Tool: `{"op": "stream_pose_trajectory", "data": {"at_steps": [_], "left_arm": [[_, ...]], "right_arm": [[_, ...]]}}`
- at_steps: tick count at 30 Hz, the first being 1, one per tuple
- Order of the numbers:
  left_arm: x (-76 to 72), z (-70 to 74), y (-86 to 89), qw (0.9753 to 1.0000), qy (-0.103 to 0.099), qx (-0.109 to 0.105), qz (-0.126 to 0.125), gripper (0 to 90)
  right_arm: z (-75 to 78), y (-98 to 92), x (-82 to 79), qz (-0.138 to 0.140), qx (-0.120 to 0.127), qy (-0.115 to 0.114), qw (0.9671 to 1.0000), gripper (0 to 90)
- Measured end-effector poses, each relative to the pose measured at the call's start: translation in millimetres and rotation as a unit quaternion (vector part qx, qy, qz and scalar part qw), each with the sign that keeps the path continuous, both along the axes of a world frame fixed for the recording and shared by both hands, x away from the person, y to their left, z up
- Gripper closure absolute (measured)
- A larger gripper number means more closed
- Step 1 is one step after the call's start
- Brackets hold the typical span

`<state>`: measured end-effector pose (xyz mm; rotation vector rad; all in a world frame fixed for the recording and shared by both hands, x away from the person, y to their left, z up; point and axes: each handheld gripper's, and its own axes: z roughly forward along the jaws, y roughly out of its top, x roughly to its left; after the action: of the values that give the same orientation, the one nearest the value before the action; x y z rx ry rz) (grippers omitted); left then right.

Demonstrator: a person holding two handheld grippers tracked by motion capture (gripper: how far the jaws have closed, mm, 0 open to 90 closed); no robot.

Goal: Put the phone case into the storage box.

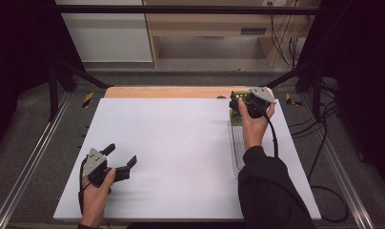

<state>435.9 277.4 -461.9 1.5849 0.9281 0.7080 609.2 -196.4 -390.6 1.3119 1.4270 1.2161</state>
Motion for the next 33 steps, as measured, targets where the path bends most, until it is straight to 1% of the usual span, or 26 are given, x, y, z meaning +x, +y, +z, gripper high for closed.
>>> {"op": "stream_pose_trajectory", "data": {"at_steps": [2,6,12,15,28,33], "left_arm": [[-0.1,0.2,0.4,1.0000,0.000,-0.001,0.000,2.7],[-0.4,0.4,0.3,1.0000,-0.001,0.000,0.001,2.7],[0.0,0.3,-0.1,1.0000,-0.001,0.001,0.001,2.6],[0.0,0.5,0.1,1.0000,-0.001,0.001,0.002,2.6],[-0.2,0.5,-0.7,1.0000,-0.002,0.004,0.002,2.5],[0.0,0.4,-1.0,1.0000,-0.002,0.008,0.002,2.6]], "right_arm": [[2.9,0.3,-1.9,0.001,0.004,-0.003,1.0000,6.4],[7.8,0.0,-5.7,0.000,0.003,-0.011,0.9999,6.8],[13.4,-0.6,-10.8,0.012,0.009,-0.013,0.9998,7.3],[16.4,-1.8,-13.0,0.014,0.010,-0.016,0.9997,7.3],[23.8,-1.9,-20.6,0.024,0.008,-0.026,0.9994,7.9],[25.9,-1.8,-24.2,0.030,0.010,-0.024,0.9992,7.7]]}}
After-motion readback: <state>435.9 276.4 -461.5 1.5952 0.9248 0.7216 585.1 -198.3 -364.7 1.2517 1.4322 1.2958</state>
